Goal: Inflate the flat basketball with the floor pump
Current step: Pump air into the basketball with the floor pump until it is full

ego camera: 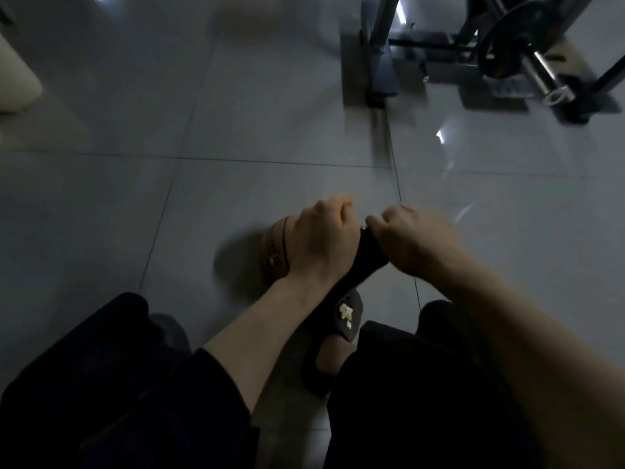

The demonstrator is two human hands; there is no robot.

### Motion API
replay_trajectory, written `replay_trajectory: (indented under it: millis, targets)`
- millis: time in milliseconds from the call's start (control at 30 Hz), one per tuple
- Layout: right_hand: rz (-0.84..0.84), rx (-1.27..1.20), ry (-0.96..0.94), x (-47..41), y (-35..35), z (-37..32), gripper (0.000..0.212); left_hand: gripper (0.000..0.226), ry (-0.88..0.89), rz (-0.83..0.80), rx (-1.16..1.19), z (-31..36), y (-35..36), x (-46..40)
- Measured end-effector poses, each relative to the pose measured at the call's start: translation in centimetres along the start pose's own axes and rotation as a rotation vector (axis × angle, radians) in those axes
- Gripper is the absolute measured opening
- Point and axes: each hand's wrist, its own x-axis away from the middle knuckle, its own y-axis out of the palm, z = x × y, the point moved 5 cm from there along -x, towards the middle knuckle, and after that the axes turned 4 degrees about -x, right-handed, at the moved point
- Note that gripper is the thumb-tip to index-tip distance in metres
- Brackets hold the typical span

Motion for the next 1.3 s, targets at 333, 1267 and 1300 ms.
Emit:
replay_trajectory:
  millis: [333, 1267, 1300]
  targets:
    - [-0.06, 0.033, 0.049, -2.5, 12.3, 0.8, 0.015, 0.028, -0.125, -0.109, -0.026, -9.3, 8.2, 3.2]
    - [-0.016, -0.151, 0.103, -1.7, 0.1, -0.4, 0.023, 0.021, -0.139, 0.038, -0.014, -1.2, -0.6, -0.6]
    - [0.003, -0.197, 0.137, -1.5, 1.0, -0.7, 0.024, 0.021, -0.156, 0.053, -0.029, -2.3, -0.2, -0.3]
